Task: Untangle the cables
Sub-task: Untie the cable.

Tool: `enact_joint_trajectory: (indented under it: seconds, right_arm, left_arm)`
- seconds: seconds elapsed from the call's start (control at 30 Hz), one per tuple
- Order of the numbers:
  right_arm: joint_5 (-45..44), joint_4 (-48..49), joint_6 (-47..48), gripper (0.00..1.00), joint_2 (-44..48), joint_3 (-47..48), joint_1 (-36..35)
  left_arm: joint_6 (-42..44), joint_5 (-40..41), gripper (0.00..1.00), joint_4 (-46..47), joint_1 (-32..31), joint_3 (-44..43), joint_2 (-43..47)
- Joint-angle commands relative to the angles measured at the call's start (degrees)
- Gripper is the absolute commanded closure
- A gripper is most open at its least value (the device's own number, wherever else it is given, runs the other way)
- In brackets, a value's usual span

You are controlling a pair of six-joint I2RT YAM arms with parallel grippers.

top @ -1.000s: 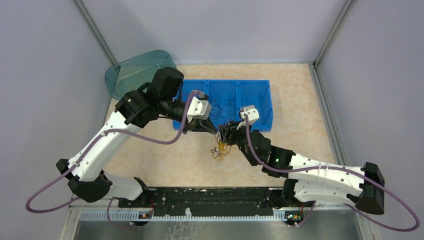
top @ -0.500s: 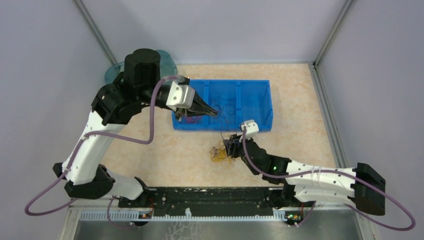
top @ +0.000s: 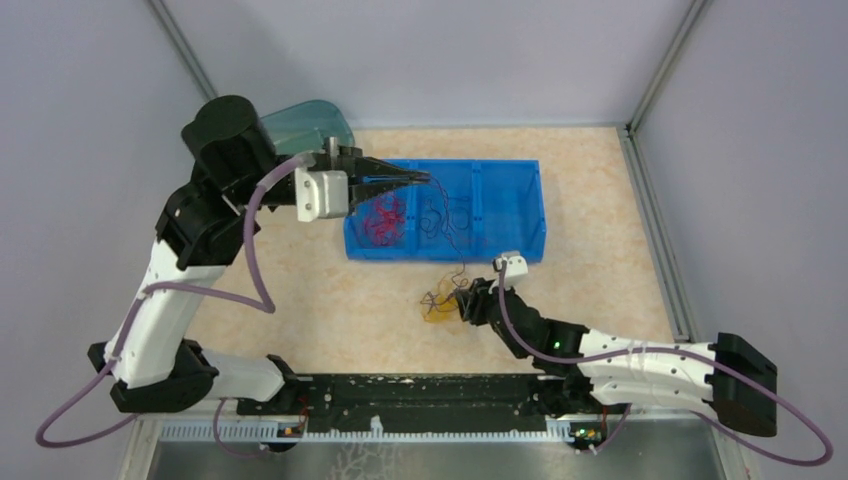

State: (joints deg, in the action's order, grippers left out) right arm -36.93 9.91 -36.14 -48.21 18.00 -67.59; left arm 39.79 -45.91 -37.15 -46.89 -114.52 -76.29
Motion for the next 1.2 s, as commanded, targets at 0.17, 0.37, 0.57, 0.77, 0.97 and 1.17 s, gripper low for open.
enact_joint_trajectory:
  seconds: [0.17, 0.37, 0.57, 0.77, 0.97, 1.17]
  right_arm:
    - [1.21, 3.23, -1.01, 0.58, 1.29, 1.08, 0.25]
    - [2.00, 3.51, -0.74, 0.58, 1.20, 1.73, 0.26]
    - [2.69, 3.48, 0.45, 0.58, 0.61, 3.73, 0.26]
    - [5.33, 3.89, 1.91, 0.57, -1.34, 7.19, 0.20]
    - [13.35, 6.51, 5.81, 0.48, -0.42, 9.83, -0.31]
    - [21.29, 14.47, 13.87, 0.40, -1.07, 10.10, -2.24]
  left_arm:
    - [6.54, 3.59, 1.00, 21.23, -0.40, 1.99, 3.92]
    - [13.27, 5.16, 1.00, 37.06, -0.41, 7.03, 6.94]
    - [14.86, 6.25, 1.00, 44.05, -0.39, 4.88, 6.44]
    - [15.07, 6.70, 1.00, 42.12, -0.40, 1.68, 5.57]
    - [16.60, 6.74, 1.00, 41.70, -0.38, 2.28, 6.24]
    - [18.80, 7.00, 1.00, 39.95, -0.40, 2.31, 6.59]
